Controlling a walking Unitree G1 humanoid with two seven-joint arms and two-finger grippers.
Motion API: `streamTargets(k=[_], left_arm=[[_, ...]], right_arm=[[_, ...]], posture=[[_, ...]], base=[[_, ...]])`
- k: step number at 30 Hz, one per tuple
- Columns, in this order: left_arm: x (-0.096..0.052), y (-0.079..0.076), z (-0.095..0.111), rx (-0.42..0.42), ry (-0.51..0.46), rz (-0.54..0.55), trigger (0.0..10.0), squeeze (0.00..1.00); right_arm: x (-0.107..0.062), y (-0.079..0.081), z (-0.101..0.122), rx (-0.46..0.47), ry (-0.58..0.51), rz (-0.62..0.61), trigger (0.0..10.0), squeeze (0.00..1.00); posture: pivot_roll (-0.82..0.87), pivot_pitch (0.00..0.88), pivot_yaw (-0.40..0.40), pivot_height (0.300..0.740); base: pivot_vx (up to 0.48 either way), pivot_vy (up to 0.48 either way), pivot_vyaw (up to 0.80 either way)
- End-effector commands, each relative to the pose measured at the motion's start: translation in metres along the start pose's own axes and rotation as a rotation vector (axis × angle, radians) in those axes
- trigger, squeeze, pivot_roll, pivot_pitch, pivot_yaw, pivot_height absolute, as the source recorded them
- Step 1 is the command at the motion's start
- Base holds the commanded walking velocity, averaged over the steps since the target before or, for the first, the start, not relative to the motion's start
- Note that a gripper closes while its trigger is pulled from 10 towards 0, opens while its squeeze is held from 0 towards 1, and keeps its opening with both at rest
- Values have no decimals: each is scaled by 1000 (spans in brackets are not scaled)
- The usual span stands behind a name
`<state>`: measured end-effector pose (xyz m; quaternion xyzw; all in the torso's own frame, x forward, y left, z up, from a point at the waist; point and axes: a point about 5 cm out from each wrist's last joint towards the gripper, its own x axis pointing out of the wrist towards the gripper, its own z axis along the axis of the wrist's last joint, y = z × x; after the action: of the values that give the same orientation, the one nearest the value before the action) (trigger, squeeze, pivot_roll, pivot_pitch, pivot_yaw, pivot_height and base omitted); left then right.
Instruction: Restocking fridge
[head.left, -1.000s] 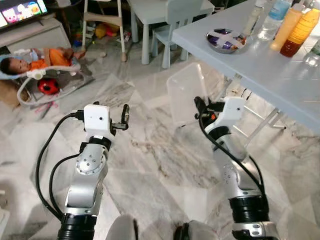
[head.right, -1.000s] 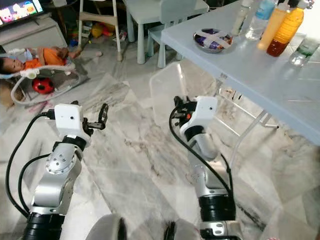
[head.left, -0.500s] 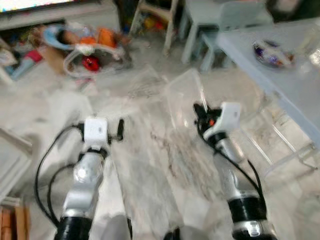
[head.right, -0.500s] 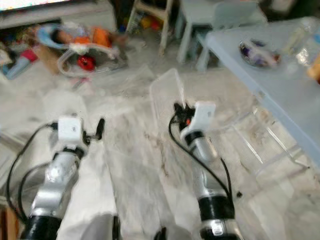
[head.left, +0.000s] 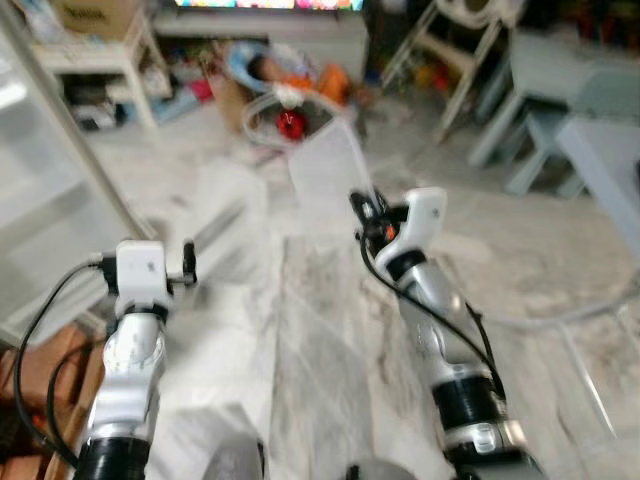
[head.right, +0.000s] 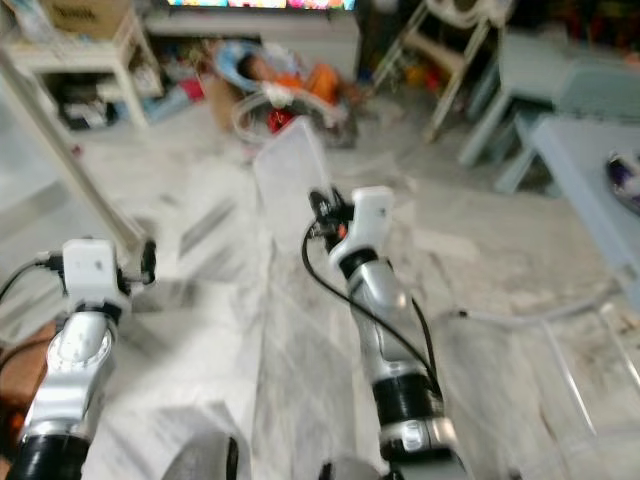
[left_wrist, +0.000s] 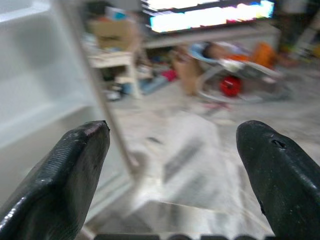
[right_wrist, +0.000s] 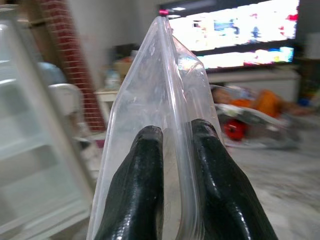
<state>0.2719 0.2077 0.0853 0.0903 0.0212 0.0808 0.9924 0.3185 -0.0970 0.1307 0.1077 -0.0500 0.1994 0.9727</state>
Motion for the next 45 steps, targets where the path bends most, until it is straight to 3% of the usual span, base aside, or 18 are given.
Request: streamTargets(k=[1,7,17,24,34,40,45], left_arm=[[-1,-2,0,9,-7,8,10000,0],[-7,6,-8,48,24,41,10000,0],[-12,4,-15,28,54,82,10000,0],[-14,10,-19,-9,71,127,10000,0],[-31,15,-25,-25,106,124,10000,0],[-27,22,-21,-7,86,117,10000,0],[-18,18,-13,-24,65,111,10000,0]], right_arm=[[-4,-9,0,-9,-1,-23,10000,0],[-6,-15,3,-9,-17,-39,10000,0],[-21,-17,-9,28,25,-46,10000,0],[-20,-15,-8,39,25,-14,10000,0],[-22,-17,-6,50,21,-20,10000,0],[-18,-17,-6,39,15,-31,10000,0],[-17,-15,-5,12,20,-10,10000,0]], posture=[[56,0,-66,740],[52,0,-55,740],[41,0,-70,740],[53,0,-73,740],[73,0,-64,740],[65,1,-45,740],[63,8,-58,740]], base=[[0,0,769],[0,0,769],[0,0,768],[0,0,768],[0,0,766],[0,0,767],[0,0,769]])
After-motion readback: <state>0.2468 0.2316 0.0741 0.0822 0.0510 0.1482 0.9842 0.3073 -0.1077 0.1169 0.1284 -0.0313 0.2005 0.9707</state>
